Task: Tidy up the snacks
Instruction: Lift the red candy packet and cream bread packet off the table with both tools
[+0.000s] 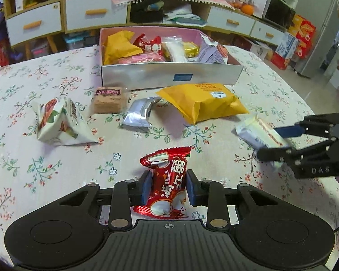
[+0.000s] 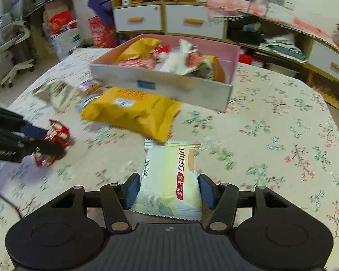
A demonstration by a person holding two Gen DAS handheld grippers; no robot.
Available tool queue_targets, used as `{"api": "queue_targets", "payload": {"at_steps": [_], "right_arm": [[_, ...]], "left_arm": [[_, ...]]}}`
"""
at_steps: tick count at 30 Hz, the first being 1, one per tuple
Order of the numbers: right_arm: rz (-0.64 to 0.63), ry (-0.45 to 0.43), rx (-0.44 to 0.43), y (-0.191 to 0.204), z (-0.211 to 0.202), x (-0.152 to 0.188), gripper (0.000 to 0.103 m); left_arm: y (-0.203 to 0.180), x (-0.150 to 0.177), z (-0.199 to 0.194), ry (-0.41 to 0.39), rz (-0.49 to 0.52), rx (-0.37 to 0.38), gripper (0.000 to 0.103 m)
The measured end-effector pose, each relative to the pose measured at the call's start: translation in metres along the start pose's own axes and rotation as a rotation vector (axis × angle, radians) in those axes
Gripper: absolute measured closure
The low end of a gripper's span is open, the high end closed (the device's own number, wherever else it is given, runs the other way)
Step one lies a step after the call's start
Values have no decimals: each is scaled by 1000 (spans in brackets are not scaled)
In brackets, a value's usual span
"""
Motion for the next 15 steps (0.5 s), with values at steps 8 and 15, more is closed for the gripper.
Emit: {"api": "queue_targets", "payload": {"at_steps": [8, 15], "right_arm": [[-45, -1, -12, 17, -7, 11, 55], [-26, -19, 0, 15, -7, 15, 48]], "left_arm": [[-7, 7, 1, -8, 20, -47, 52], [-15, 8, 5, -26, 31, -82, 53]]}}
Point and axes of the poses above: each gripper's, at about its wrist camera, not at the fingertips, and z roughly the way its jaws point, y to its left, x to its underside, the point moved 5 cm from there along z, roughly the way its jaws point, and after that the axes turned 6 degrees about x, right-handed, at the moved point
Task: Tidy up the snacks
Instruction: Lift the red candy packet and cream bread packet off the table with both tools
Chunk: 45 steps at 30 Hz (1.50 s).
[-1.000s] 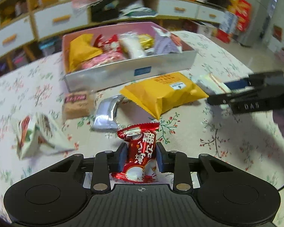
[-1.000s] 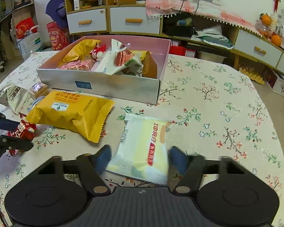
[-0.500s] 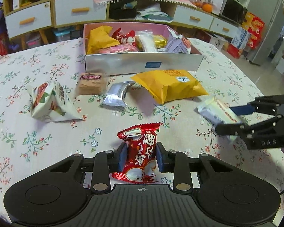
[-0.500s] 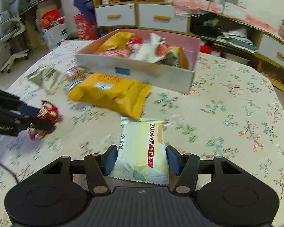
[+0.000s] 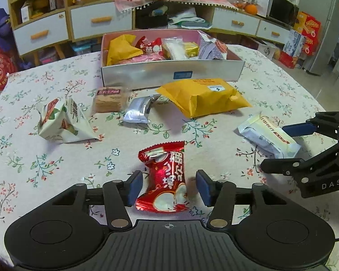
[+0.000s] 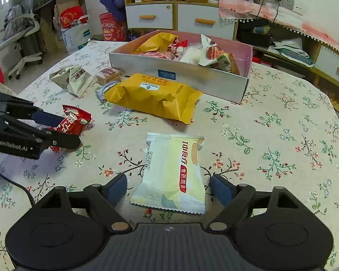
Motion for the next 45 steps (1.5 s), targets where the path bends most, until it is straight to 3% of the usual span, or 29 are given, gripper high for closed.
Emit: {"api": "queue_targets", "payload": {"at_steps": [4, 9, 17, 32, 41, 45], "right_arm": [[1, -10, 7, 2, 0, 0, 51], [-2, -15, 7, 3, -1, -3, 70], [21, -19, 13, 2, -3, -11, 82], [26, -25, 0, 6, -11, -20, 84], [7, 27, 14, 8, 0, -13, 77], [-14, 23, 24, 11, 1, -14, 83]], "left_arm": [[-1, 0, 0, -5, -7, -8, 57], [-2, -1, -1, -6, -6, -14, 72], [-2, -4, -5, -10, -10, -22, 78], [-2, -7, -8, 5, -24, -9, 80], [-3, -6, -7, 18, -19, -8, 80], [-4, -8, -8, 14, -13, -3, 80]]}}
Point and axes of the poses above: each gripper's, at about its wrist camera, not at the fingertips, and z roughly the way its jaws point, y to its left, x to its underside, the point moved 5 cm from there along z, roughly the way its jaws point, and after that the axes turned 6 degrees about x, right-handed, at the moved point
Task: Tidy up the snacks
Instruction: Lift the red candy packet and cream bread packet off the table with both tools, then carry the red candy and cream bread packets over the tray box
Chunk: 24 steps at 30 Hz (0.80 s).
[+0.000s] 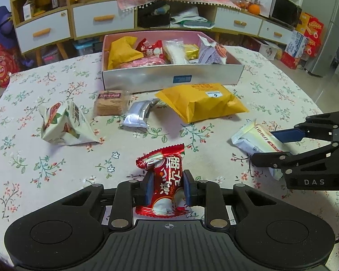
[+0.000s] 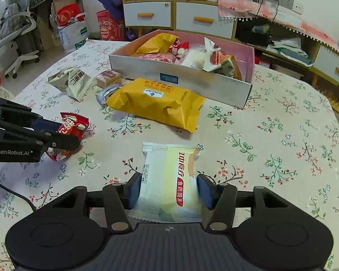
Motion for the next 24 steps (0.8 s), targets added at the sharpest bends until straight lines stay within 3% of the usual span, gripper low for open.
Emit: {"api": "queue_targets", "payload": {"at_steps": [9, 24], "right_arm": [[-17, -39, 1, 0, -17, -18, 86], [138, -150, 23, -29, -42, -70, 86]], "left_arm": [[-5, -13, -14, -34, 18, 27, 80], [7, -67, -21, -131, -75, 28, 80]]}}
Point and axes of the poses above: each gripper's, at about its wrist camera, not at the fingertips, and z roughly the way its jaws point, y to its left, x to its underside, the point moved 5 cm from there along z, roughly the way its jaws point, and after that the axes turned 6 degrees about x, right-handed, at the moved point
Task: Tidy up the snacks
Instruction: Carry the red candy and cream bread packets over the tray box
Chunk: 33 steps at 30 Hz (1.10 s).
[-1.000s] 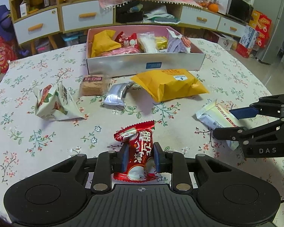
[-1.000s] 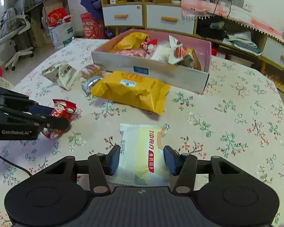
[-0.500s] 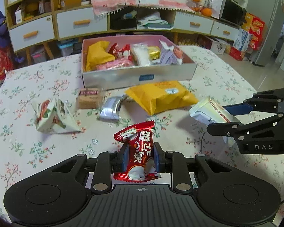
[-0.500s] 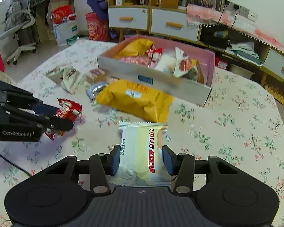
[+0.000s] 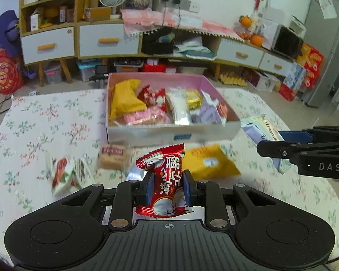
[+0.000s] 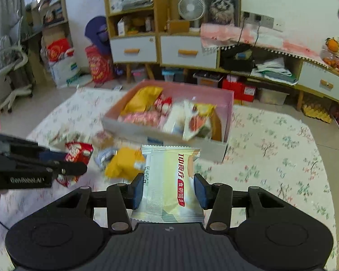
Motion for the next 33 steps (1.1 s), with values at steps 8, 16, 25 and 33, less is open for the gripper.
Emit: {"api": "queue_targets", "payload": {"at_steps": [8, 16, 25, 33], "right_arm": [[143, -37, -21, -11, 18, -33, 86], [216, -65, -7, -29, 57, -71, 85], [348, -90, -25, -61, 93, -85, 85], [445, -69, -71, -80, 123, -69, 85]], "left_arm": [[4, -35, 24, -19, 12, -14, 80], [8, -80, 64, -15, 20, -21, 80], [15, -114, 109, -19, 65, -47, 80], [15, -138, 146, -20, 81, -48, 80]]}}
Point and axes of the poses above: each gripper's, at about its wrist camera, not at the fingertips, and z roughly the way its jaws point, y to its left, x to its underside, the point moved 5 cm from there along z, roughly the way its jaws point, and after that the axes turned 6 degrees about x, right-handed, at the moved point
